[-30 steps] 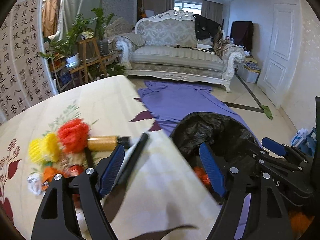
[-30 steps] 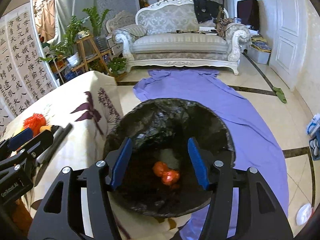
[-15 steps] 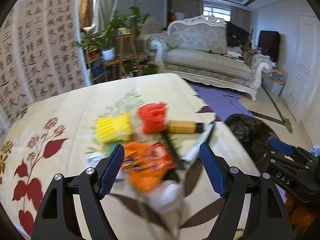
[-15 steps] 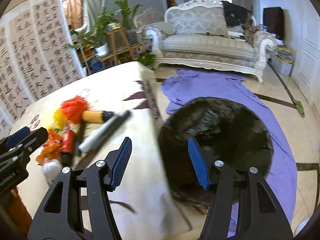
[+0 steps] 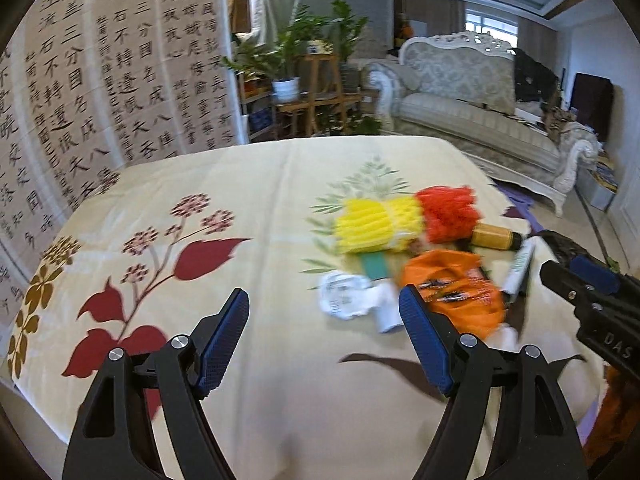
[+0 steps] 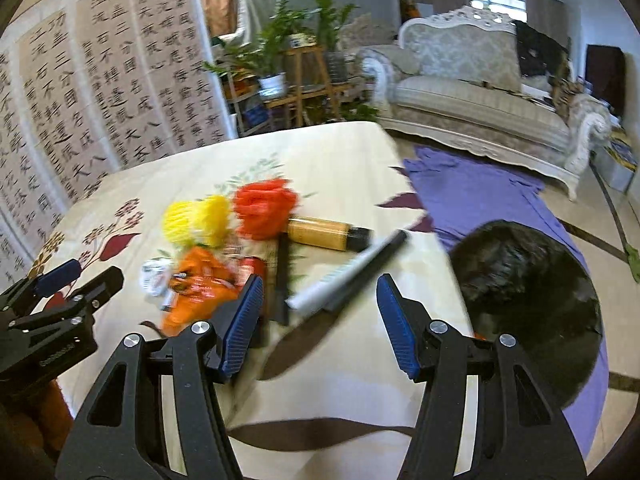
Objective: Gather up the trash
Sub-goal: 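Move both open tools back over the table, then grasp the orange snack bag with the right tool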
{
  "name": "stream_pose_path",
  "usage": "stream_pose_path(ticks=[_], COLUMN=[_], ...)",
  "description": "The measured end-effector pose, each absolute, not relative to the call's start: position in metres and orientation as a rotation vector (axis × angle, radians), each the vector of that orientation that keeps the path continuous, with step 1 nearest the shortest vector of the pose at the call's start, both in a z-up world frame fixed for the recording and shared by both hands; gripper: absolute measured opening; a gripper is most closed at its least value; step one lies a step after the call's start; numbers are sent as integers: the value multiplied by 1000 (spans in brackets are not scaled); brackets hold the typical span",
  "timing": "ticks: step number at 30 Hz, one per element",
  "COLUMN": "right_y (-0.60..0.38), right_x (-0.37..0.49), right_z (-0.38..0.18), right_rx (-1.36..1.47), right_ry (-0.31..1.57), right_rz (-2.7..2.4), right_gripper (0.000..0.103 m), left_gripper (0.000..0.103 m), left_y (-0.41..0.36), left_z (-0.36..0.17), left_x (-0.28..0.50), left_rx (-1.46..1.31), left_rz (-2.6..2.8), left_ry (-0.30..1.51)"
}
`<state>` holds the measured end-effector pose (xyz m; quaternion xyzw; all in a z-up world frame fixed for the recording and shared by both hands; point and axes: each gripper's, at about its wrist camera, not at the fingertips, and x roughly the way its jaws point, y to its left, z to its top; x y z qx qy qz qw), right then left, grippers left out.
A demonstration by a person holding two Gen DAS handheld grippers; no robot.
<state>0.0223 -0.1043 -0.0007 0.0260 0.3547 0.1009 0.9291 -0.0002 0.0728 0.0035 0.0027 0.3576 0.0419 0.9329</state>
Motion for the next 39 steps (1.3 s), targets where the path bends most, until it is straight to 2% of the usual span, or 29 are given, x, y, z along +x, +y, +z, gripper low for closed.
stream_pose_path(ticks=[11, 14, 21, 24, 25, 28, 39], right_y=[-45, -35, -18, -15, -14, -12, -38], right_x=[29, 30, 34, 35, 36, 37, 25], right_z=[-4, -8, -18, -22, -24, -27, -5], right_rx=[-13, -32, -83, -106, -111, -120, -83], right_ry=[758, 770, 797, 807, 814, 820, 740], right_rz=[318, 333, 336, 332, 333, 341, 300], right_gripper=[59, 65, 65, 58, 50, 44, 42], left_gripper=[75, 75, 75, 75, 75, 75, 75], left_y=[118, 125, 132, 132, 131, 129, 106], left_z=[-9, -10, -14, -15, -15, -15, -12], left_x=[-1, 0, 1, 1, 1, 1, 0], left_rx=[-33, -42, -60, -66, -68, -69, -62], left_rz=[153, 158, 157, 151, 148, 141, 97], left_ry=[757, 760, 769, 771, 771, 772, 772])
